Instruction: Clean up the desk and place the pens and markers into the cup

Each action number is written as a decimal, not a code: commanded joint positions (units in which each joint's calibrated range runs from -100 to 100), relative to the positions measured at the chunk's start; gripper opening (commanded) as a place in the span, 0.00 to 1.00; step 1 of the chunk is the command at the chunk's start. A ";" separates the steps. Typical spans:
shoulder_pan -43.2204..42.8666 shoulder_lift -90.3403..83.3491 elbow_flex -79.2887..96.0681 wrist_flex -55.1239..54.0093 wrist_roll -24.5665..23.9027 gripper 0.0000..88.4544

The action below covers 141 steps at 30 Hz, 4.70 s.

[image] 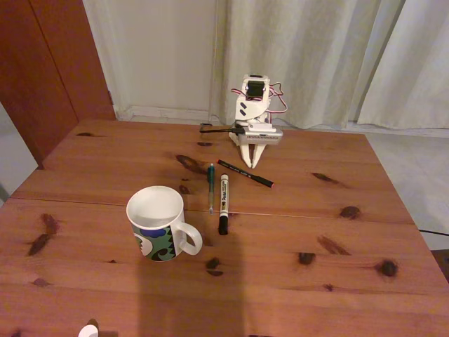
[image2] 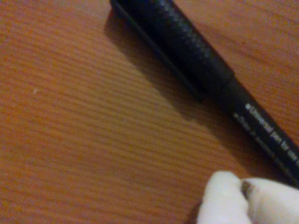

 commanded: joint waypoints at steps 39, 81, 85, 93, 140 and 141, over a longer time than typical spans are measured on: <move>1.36 0.20 0.57 0.59 -1.37 0.01; 3.29 5.91 -1.24 -9.73 22.57 0.01; 3.29 16.33 -7.46 -10.68 22.83 0.01; 3.21 32.55 -19.18 -10.85 22.41 0.01; 2.97 69.79 -46.68 -10.94 21.10 0.02; 2.73 69.87 -46.50 -10.94 20.58 0.04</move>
